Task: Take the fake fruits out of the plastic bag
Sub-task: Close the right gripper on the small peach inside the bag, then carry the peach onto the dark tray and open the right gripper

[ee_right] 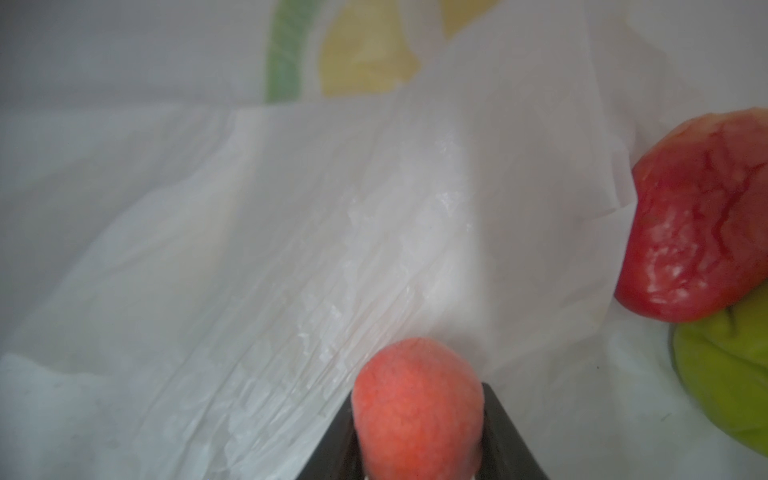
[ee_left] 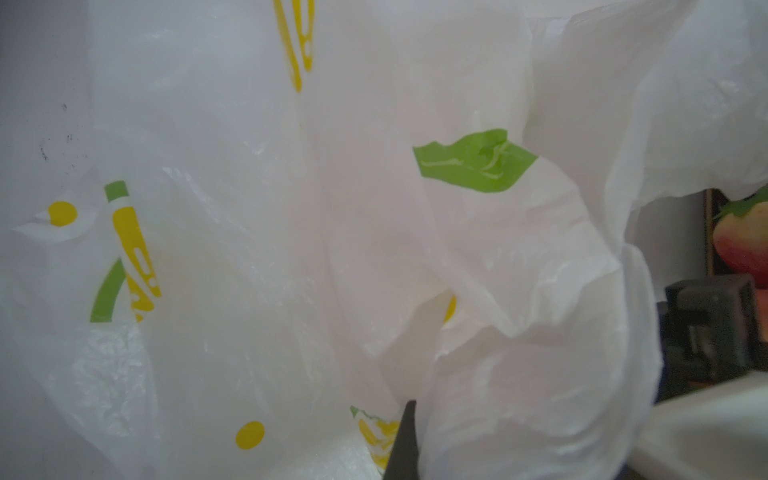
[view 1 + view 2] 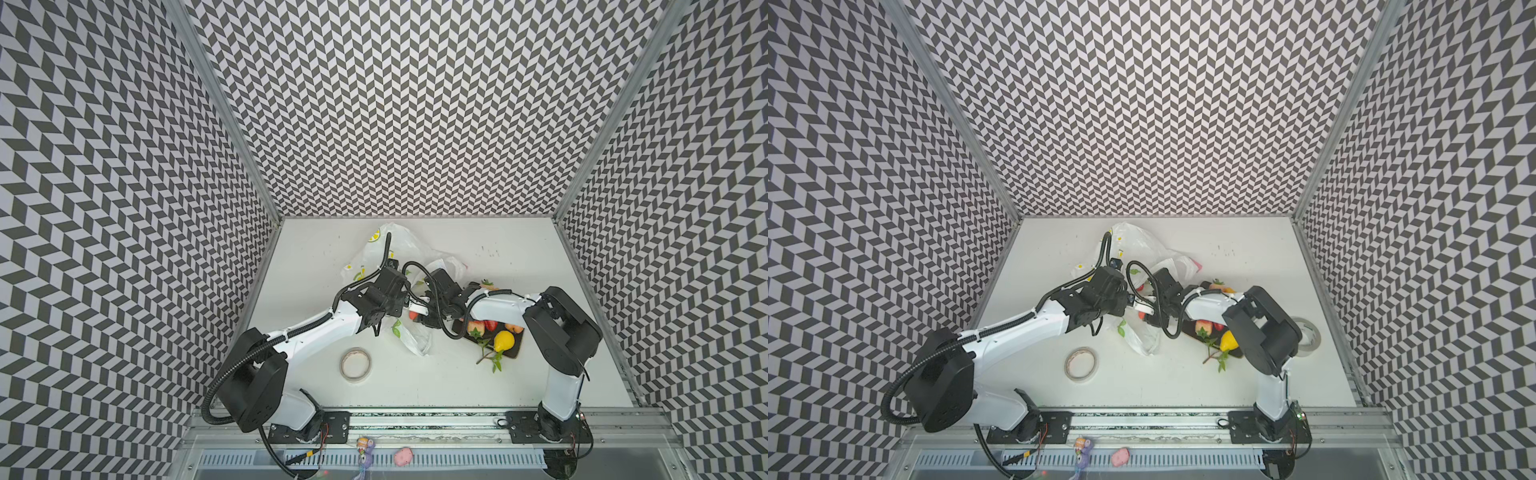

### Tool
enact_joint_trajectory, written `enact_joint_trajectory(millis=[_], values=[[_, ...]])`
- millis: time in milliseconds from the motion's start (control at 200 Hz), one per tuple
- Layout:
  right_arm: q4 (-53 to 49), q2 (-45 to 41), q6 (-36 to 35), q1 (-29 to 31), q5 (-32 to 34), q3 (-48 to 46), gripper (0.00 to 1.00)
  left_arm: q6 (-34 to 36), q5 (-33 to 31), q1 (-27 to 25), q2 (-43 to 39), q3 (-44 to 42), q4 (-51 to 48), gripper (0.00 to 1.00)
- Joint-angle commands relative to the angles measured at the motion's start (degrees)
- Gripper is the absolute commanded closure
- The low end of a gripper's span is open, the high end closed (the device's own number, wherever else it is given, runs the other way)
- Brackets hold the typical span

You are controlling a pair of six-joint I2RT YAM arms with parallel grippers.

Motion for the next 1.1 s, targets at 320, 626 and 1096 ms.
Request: enact_joint_trajectory(millis=[320, 626, 1096], values=[[-0.03, -9.20, 3.25, 0.12, -1.79, -3.81, 0.71, -0.36, -2.01, -0.08, -1.05, 0.80, -0.49, 1.00], [-11.95, -25.54, 9.08, -0.47, 4.10, -8.89, 0.71, -0.14, -2.27, -0.43, -0.98, 0.10, 1.07, 1.00], [-31.39, -37.96, 11.63, -18.24, 21.28, -7.44, 0.72, 0.74, 0.16, -0.43, -0.87, -0.94, 3.63, 1.00]])
